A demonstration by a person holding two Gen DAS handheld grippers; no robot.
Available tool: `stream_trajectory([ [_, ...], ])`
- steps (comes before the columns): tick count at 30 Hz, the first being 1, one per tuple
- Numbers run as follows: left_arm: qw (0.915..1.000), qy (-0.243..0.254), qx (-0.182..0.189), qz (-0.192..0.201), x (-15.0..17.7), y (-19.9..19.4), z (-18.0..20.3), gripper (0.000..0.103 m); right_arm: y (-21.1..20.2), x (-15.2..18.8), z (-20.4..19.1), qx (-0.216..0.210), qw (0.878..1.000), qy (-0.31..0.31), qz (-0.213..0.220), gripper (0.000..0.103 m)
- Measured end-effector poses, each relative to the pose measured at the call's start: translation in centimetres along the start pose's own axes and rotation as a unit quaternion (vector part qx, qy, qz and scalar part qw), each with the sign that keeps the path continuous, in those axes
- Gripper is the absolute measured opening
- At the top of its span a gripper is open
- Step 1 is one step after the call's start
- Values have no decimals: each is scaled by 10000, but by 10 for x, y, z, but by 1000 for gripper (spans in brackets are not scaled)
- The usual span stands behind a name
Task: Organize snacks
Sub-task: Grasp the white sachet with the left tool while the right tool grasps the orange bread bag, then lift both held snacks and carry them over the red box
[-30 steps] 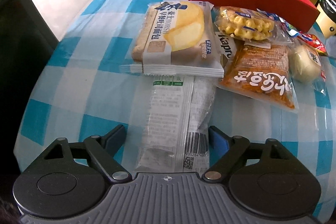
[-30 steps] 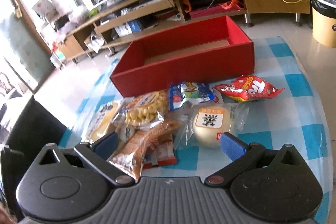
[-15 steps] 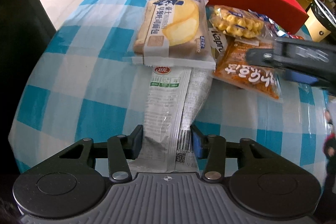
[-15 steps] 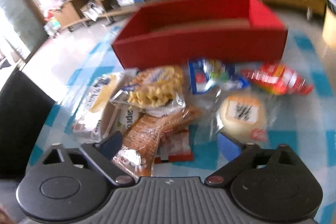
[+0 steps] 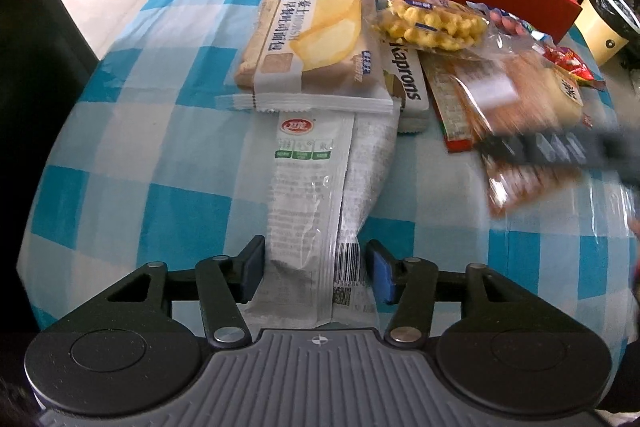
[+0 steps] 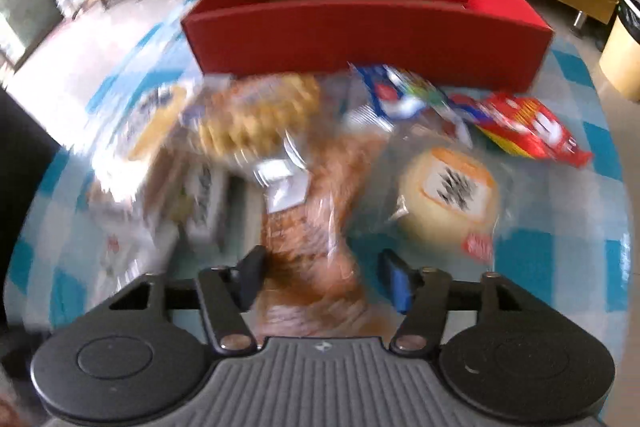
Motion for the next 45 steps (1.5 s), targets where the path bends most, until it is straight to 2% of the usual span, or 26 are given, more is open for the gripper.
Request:
stream_trajectory([
  [1,10000,17,1,-4,0,0,1,66,-4,7,6,-20,9999,-97,-76,47],
  [3,10000,50,20,-9,1,2,4,75,-11,21,20,-33,9996,-211,-192,47],
  [7,10000,55,-53,48,-1,4,5,80,-19,37,37,-170,9992,-358,-85,47],
  [9,9999,-52,-127,64,-2,6,-1,87,-15,40,32,-161,9983,-567,-33,55],
  [11,9998,-149,-49,102,-3,7,-5,90,-10,43,30,-51,9976,-687,-18,82],
  [13,9998,-123,-76,138,-4,8,-4,91,-4,49,28,146,9963,-844,46,92],
  [14,9998,-84,-111,159,-4,9,-3,93,-2,49,27,90,9961,-871,60,98],
  [16,9996,29,-205,167,-3,11,1,96,4,50,22,116,9956,-925,17,101],
  [19,9990,147,-396,164,-3,15,2,102,9,48,18,209,9961,-863,23,101],
  [24,9987,125,-395,299,0,17,-2,103,17,42,12,221,9952,-950,-70,101],
  [25,9985,141,-399,342,1,17,-2,103,17,41,12,206,9950,-970,-81,99],
  [27,9984,183,-384,376,1,17,-3,103,11,44,14,216,9949,-986,-89,88],
  [29,9987,163,-380,309,0,17,-3,103,0,48,17,204,9947,-1005,-51,73],
  [34,9993,137,-326,99,-1,15,-2,102,-7,49,23,59,9954,-957,-21,55],
  [35,9993,142,-327,99,-1,14,-1,99,-9,48,25,-21,9961,-876,-36,49],
  [37,9992,155,-332,129,-1,10,-1,91,-11,46,30,-163,9973,-715,-96,46],
  [38,9993,156,-314,152,-2,6,0,80,-12,46,31,-187,9975,-676,-112,44],
  [39,9994,148,-283,159,-2,3,0,58,-14,46,32,-202,9975,-665,-113,43],
  [40,9997,125,-181,113,-3,-1,0,55,-18,48,34,-222,9975,-667,-103,41],
  [42,10000,52,-84,1,-3,-2,0,53,-23,49,37,-309,9975,-623,-104,27],
  [45,9998,166,-138,-23,-4,-2,4,51,-31,53,50,-505,9980,-347,-180,25],
])
Point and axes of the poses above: each gripper's, at about its wrist camera, not at the fingertips, and y roughly the way its jaws point, z to its right, x to its underside, the point moved 3 cm from there along y, roughly the way its jaws point, and after that the axes turned 10 degrees about y, right-handed, at the moved point
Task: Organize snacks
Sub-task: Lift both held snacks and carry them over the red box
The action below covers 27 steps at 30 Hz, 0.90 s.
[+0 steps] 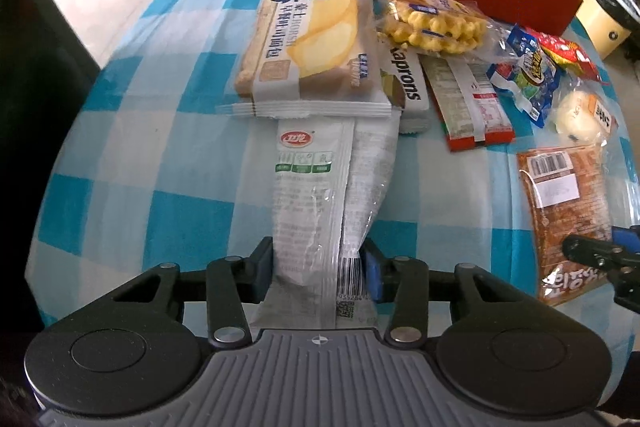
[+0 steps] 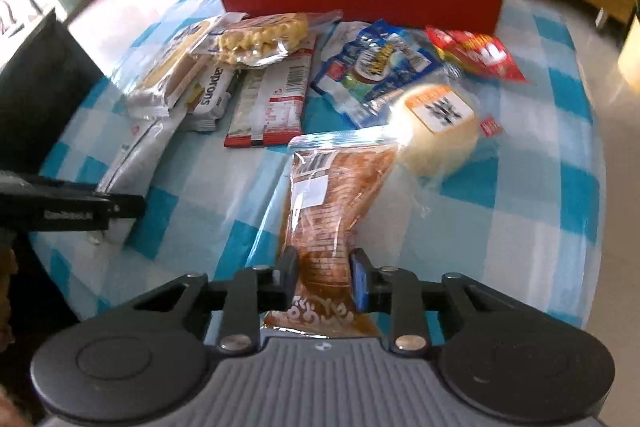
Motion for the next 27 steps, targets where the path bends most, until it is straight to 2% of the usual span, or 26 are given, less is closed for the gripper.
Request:
stream_trajectory([
  [6,9984,-120,549,110,7,-5,5,48,-7,9,10,-137,9997,204,-12,23],
  [11,9954,54,935,212,8,-15,23,48,-16,11,13,-314,9989,358,-4,22],
  [14,9941,228,1025,268,7,-20,34,48,-20,13,15,-404,9980,484,-24,13],
  [18,9944,322,969,267,6,-23,40,48,-20,16,19,-330,9979,557,-86,13],
  [19,9950,325,926,210,7,-23,41,48,-18,16,22,-299,9972,677,-54,20],
  [21,9957,293,879,80,7,-23,42,48,-18,14,25,-323,9951,933,-71,26],
  [24,9953,261,921,170,5,-28,41,49,-17,8,21,-185,9938,1095,-45,40],
  [26,9950,242,924,288,4,-31,39,49,-14,6,11,-148,9944,1048,-11,62],
  [27,9950,218,921,303,5,-31,37,49,-11,5,5,-66,9955,948,-4,66],
])
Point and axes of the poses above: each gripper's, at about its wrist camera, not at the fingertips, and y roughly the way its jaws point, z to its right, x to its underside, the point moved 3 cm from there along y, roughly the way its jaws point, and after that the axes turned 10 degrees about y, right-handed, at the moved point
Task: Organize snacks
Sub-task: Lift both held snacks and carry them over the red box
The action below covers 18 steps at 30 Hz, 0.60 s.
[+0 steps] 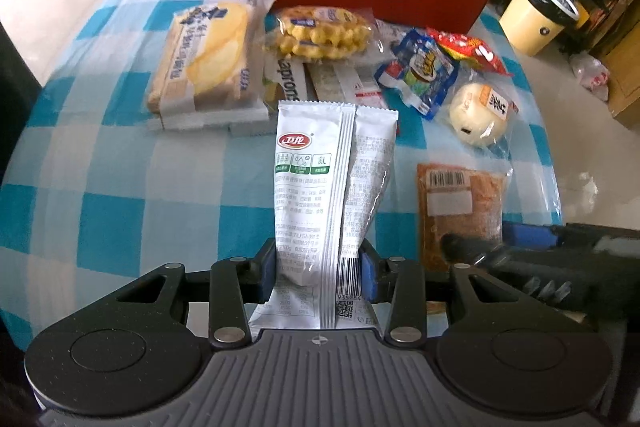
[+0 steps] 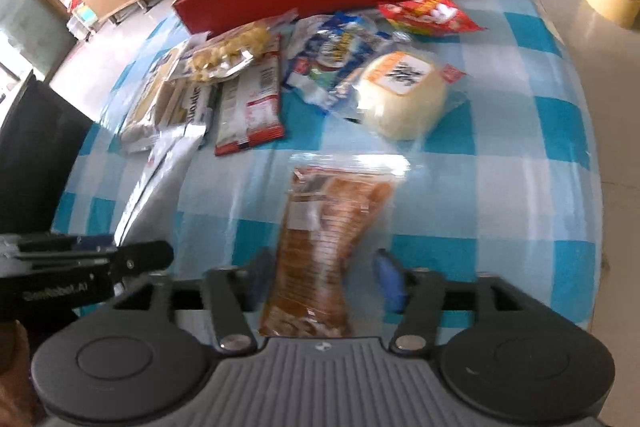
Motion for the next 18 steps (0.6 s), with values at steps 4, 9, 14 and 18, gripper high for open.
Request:
stream_trajectory([
  [4,9997,-147,183,14,2,-3,-9,49,22,12,-18,495,9967,-642,45,71],
  [9,9994,-199,272,127,4,-11,-12,49,16,29,-22,712,9892,-1257,231,38],
  [14,9995,-75,236,201,3,-13,-5,49,2,22,-9,500,9943,-921,180,26],
  [18,9995,-103,212,187,2,-9,-4,49,-11,19,-6,228,9973,-652,269,24],
])
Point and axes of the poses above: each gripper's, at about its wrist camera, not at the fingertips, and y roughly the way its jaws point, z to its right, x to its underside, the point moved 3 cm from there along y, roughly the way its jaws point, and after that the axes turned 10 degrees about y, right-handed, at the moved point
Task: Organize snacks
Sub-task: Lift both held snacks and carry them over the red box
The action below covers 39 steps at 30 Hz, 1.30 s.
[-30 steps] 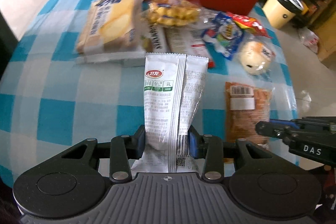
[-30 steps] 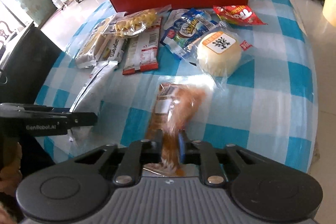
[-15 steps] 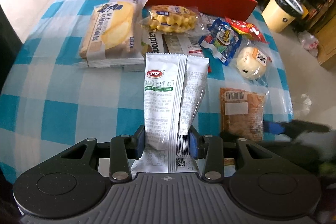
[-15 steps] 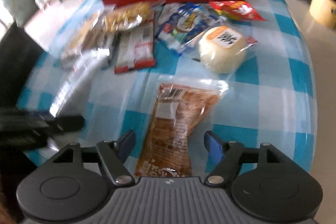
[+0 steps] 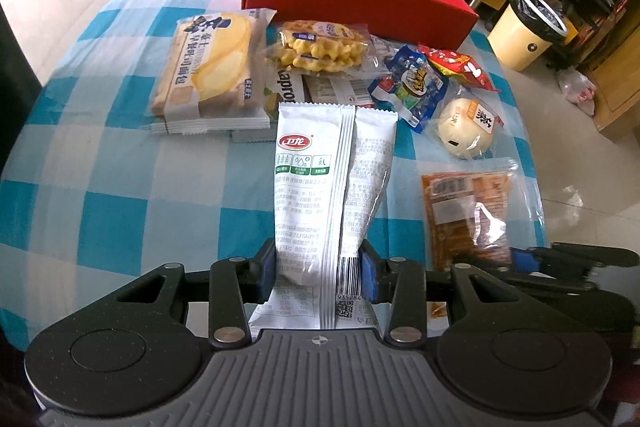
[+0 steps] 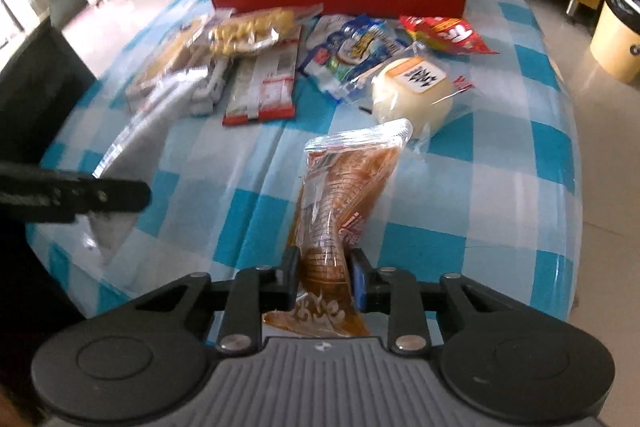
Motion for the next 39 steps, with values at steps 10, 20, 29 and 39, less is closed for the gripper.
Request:
stream_trajectory([
  [10,9997,52,113,232,-10,-5,9,49,-31,-21,22,-680,9937,780,434,24],
  [20,9986,34,26,519,-36,-12,12,49,-31,-43,12,-937,9908,710,669,24],
  [29,9964,135,-132,823,-68,-18,16,49,-40,-81,13,-1101,9854,726,1074,24],
  [39,9927,289,-330,1120,-113,-16,24,49,-43,-125,17,-1188,9800,799,1380,24],
])
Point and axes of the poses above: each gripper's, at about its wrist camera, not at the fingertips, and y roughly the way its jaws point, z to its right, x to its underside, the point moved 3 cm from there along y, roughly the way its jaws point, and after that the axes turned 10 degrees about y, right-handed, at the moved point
